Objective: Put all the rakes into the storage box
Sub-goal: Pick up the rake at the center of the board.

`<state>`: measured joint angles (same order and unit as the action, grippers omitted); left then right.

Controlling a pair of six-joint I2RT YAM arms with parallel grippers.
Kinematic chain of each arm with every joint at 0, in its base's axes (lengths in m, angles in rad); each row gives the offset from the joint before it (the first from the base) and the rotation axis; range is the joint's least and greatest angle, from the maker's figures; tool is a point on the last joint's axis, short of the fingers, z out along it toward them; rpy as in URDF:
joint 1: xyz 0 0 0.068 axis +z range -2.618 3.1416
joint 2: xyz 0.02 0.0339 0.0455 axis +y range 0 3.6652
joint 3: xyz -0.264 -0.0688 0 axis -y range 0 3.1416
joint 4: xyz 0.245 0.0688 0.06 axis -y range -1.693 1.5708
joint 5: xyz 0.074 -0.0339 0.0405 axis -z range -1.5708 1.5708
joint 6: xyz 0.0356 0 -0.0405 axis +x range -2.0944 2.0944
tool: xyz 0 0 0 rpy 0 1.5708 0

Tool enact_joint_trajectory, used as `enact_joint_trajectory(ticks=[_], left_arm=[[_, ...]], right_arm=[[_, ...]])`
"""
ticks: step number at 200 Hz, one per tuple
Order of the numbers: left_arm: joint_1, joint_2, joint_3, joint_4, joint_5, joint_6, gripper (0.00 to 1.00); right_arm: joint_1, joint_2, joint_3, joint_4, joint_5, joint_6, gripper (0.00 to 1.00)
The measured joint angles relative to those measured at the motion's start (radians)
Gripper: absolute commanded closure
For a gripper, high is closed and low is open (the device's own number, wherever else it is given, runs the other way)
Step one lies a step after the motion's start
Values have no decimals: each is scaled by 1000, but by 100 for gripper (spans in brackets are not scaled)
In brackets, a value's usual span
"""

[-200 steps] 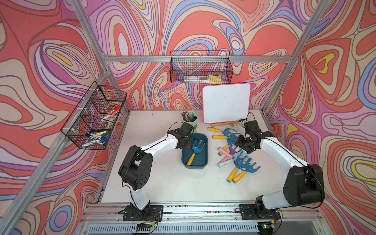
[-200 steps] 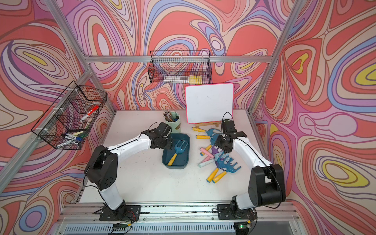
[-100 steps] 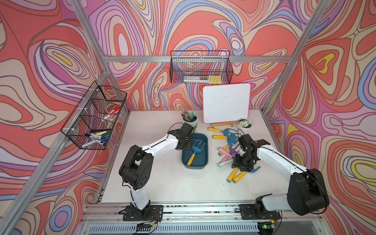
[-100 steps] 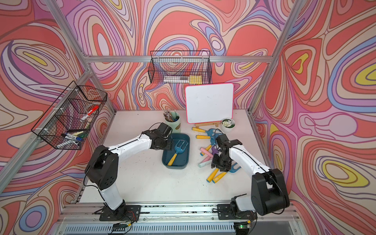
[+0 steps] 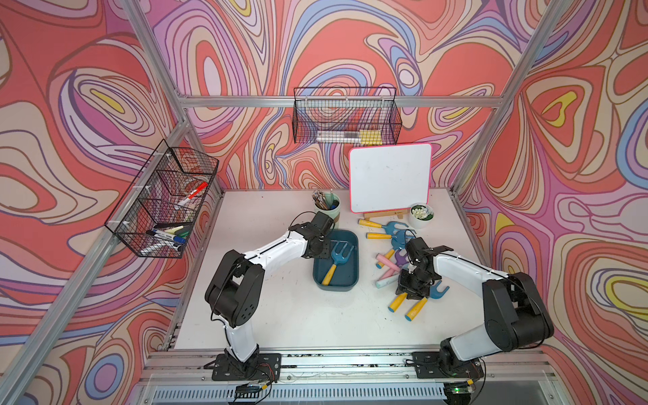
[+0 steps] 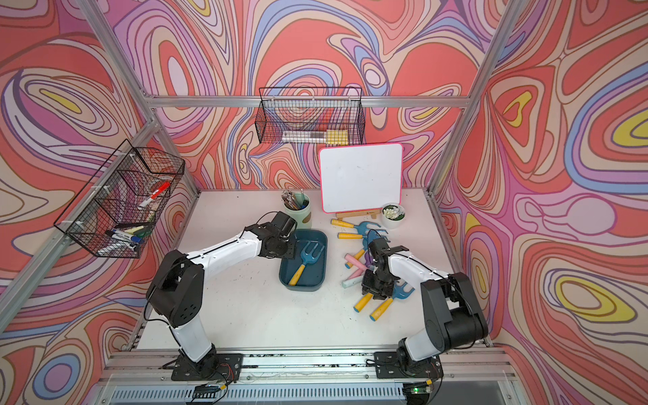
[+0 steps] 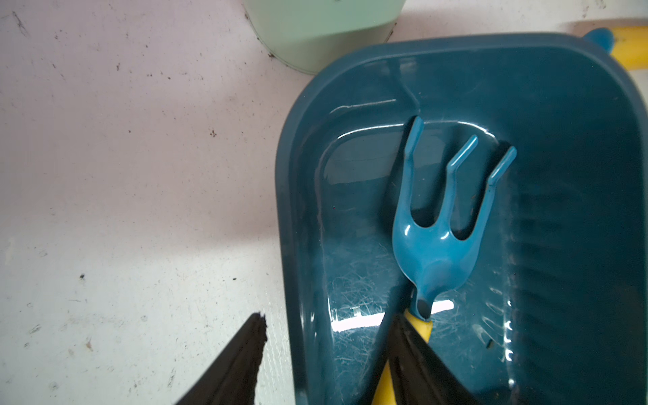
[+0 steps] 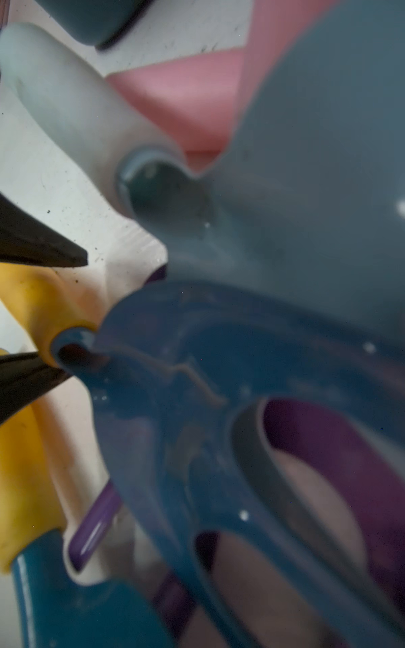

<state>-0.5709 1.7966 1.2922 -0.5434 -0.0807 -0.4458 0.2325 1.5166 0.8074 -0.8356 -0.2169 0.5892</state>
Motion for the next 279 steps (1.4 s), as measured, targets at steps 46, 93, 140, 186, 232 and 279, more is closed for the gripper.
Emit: enact_joint_trajectory(ticks=[46, 93, 140, 186, 232, 279], left_arm=[[0, 0, 4, -2, 22, 1, 41], [0, 2, 62, -11, 101, 16, 30], [0, 1, 143, -8, 299, 81, 21], [5, -5, 118, 148, 713, 97, 20], [17, -5, 35, 378, 995, 28, 20], [33, 30, -26, 680, 1115, -137, 22]], right_arm=[[3, -12, -24, 15, -12, 15, 100], [3, -56, 111, -73, -10, -4, 100], [3, -93, 314, -63, -93, -54, 100], [3, -50, 315, 75, -370, -82, 100], [3, -27, 314, 196, -604, -91, 100], [11, -27, 280, 258, -718, -92, 100]])
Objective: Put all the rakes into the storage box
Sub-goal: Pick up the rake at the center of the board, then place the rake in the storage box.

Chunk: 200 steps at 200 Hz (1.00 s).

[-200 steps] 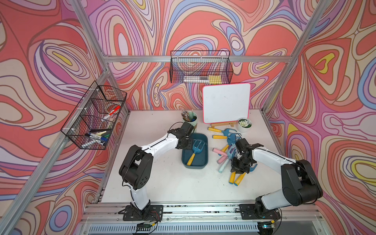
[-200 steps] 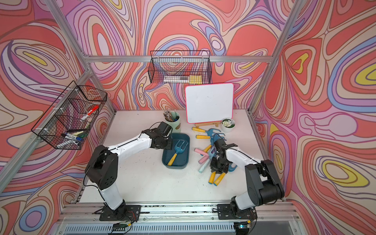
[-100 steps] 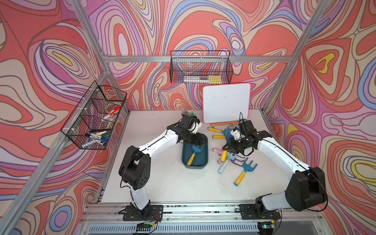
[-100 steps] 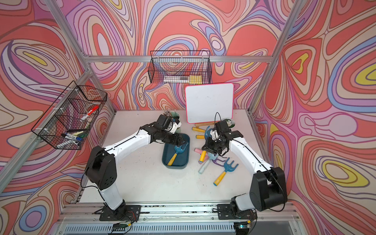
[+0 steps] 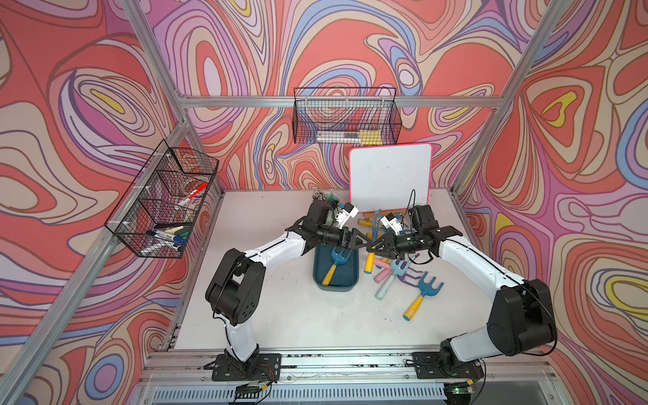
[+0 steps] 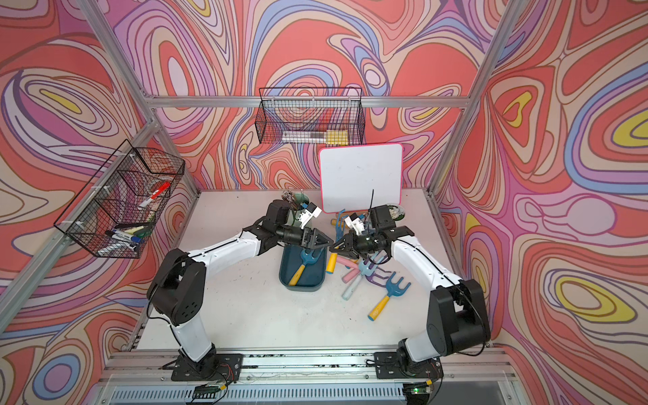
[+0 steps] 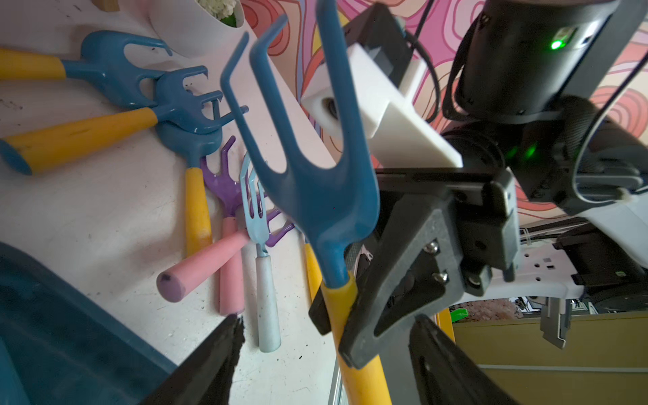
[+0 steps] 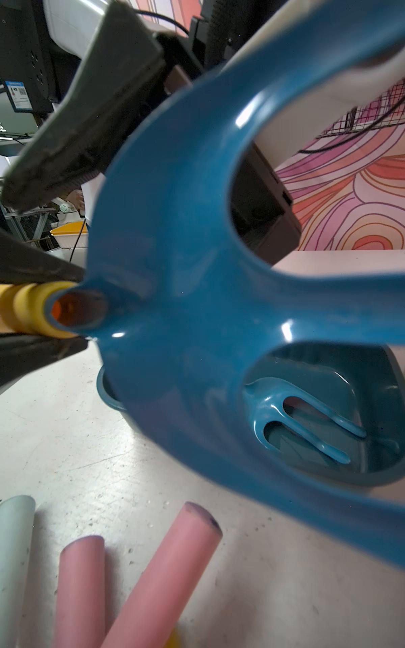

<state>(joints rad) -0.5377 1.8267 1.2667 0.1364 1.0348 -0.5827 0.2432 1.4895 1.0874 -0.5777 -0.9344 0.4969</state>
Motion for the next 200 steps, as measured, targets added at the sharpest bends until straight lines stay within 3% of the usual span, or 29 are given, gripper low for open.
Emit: enact_joint_trajectory(ticks=[41, 121, 141, 190, 200], left_arm=[[1, 63, 18, 94, 21, -61, 27], [-11, 102, 57, 110, 47, -88, 58], [-10, 104, 58, 69, 19, -71, 69], [-14, 97, 90, -129, -91, 14, 85], [-18, 90, 92, -161, -113, 25, 88]], right_arm=[[40, -1, -13, 3, -33, -14, 100], [54, 21, -10, 17, 0, 13, 100], [61, 43, -5, 17, 21, 24, 100], [77, 69, -5, 5, 88, 38, 100], [83, 71, -5, 2, 97, 37, 96]])
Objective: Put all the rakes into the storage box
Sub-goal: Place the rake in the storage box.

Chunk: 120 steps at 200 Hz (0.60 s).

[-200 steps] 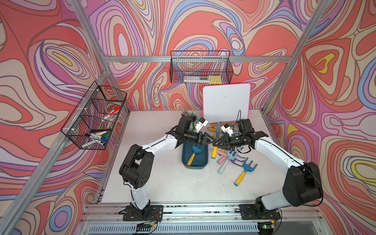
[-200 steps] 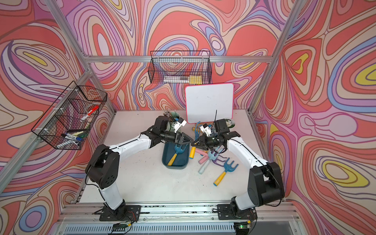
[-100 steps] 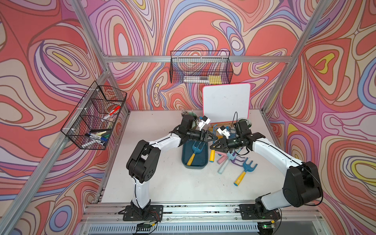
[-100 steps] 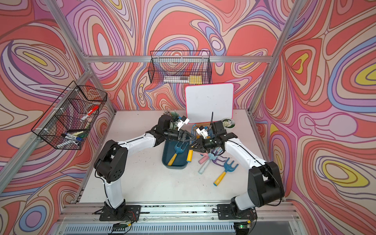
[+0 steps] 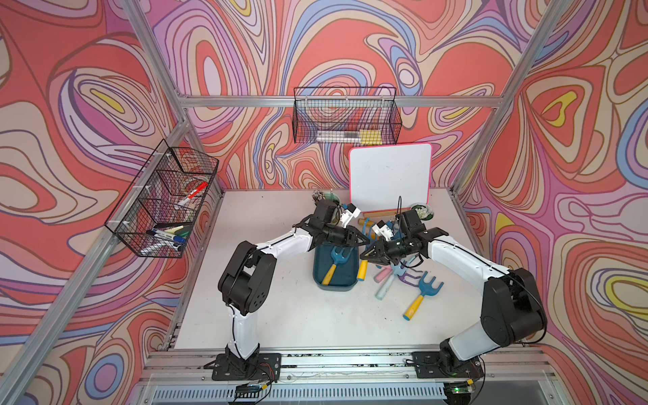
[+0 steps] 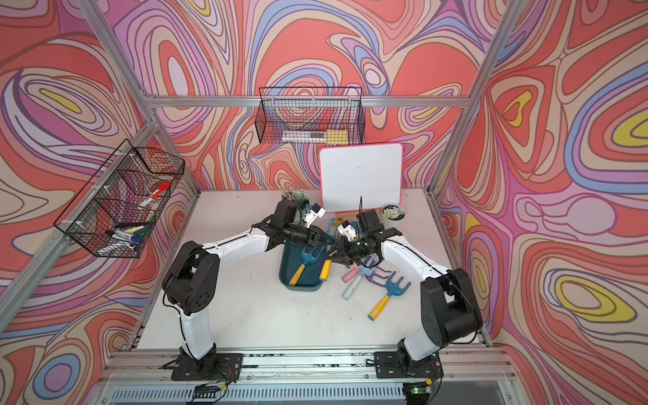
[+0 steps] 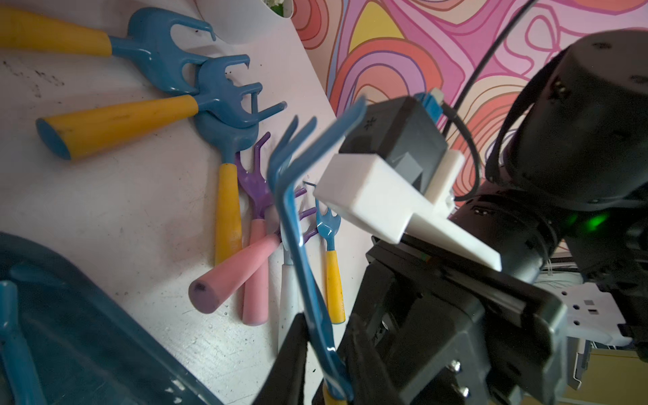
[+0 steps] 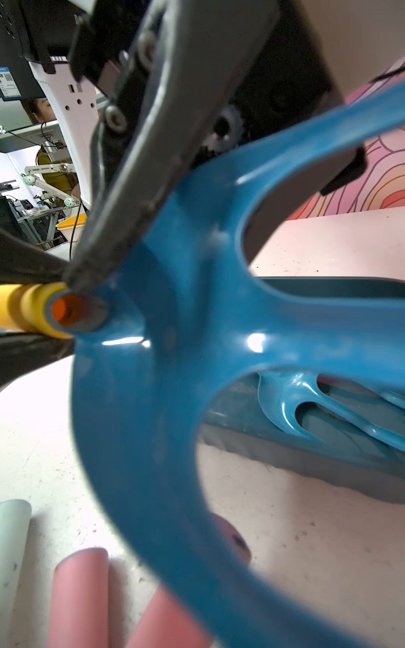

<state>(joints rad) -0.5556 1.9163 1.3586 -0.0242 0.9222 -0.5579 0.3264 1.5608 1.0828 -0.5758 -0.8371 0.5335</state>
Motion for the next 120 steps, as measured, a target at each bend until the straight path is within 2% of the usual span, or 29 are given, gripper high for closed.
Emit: enact_joint_trajectory(ticks=[14, 26, 42, 74, 120], left_arm=[[-5, -14, 0, -35, -27, 5, 95], [-6, -32, 0, -71, -62, -21, 100], [9, -43, -13, -111, -174, -3, 100], [32, -48, -94, -136, -238, 26, 100], [33, -49, -130, -140, -248, 27, 100]], right_arm=[[8, 0, 0, 0, 18, -9, 84], [18, 0, 0, 6, 43, -26, 61], [24, -21, 2, 10, 26, -41, 49], [21, -74, 17, 36, 59, -42, 46], [19, -80, 17, 44, 98, -35, 46]])
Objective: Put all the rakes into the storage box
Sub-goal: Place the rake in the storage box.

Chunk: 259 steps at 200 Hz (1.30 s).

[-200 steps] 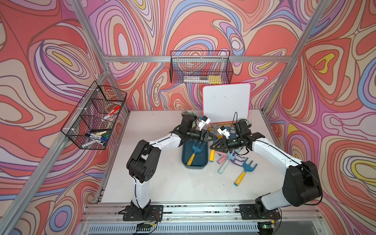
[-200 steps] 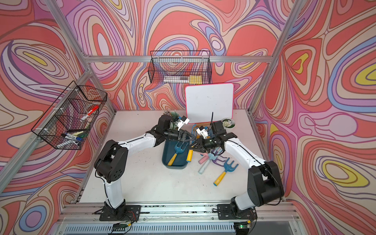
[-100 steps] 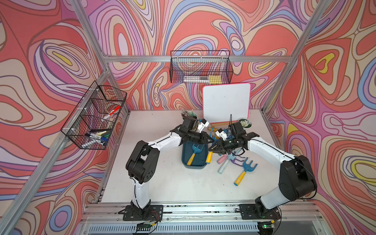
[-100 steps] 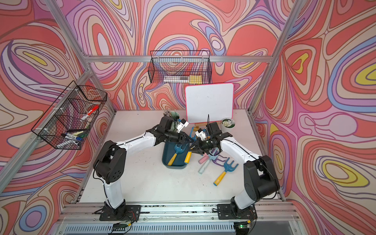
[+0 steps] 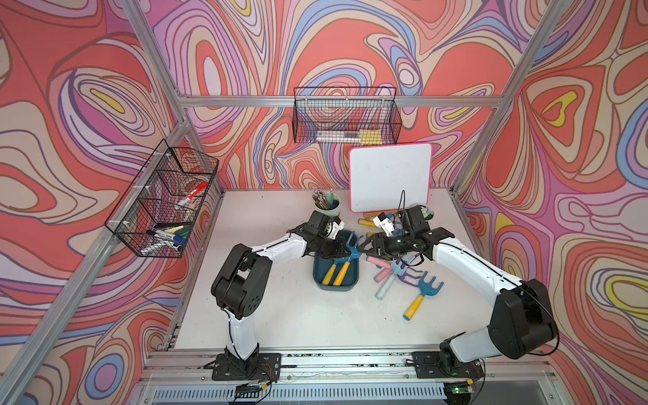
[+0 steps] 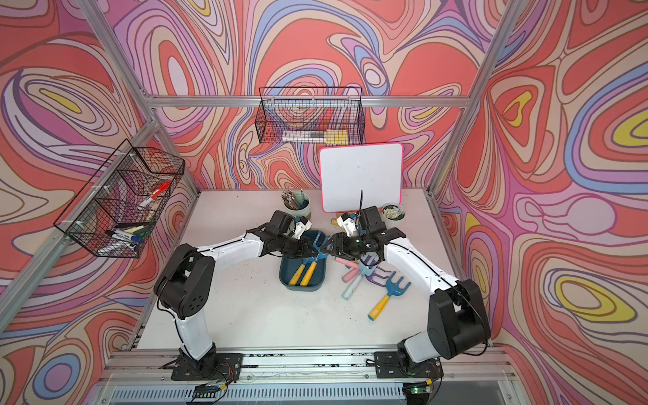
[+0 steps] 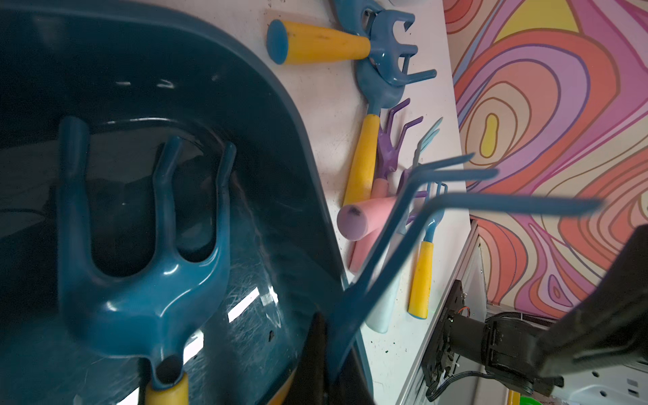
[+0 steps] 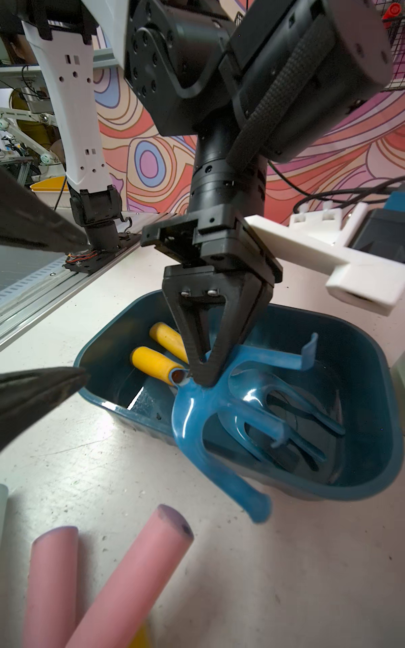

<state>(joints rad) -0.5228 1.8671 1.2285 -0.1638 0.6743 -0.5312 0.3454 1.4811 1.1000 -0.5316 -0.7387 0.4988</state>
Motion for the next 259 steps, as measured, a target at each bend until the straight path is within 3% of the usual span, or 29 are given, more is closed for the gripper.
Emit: enact_joint_trajectory(ticks=[72, 109, 117, 128, 134, 155, 176, 204, 259], left_arm=[[92, 4, -56, 26, 4, -83, 100], [90, 45, -29, 24, 31, -98, 100], [90, 57, -19, 19, 38, -98, 89], [90, 75, 0, 2, 45, -94, 59], [90, 86, 10, -7, 46, -90, 48], [90, 107, 33, -49, 44, -82, 31], [90, 106, 37, -86, 30, -71, 31], [85, 92, 37, -144, -31, -79, 39], [73, -9, 114, -306, -269, -73, 35]], right_arm=[[0, 2, 0, -16, 43, 7, 46], [0, 2, 0, -19, 55, 8, 46], [0, 2, 0, -20, 58, 8, 46], [0, 2, 0, -23, 63, 8, 46], [0, 2, 0, -24, 66, 8, 46], [0, 2, 0, -26, 71, 8, 46], [0, 1, 0, -32, 87, 10, 46], [0, -8, 0, -57, 151, 11, 46], [-4, -10, 0, -200, 464, 29, 45]])
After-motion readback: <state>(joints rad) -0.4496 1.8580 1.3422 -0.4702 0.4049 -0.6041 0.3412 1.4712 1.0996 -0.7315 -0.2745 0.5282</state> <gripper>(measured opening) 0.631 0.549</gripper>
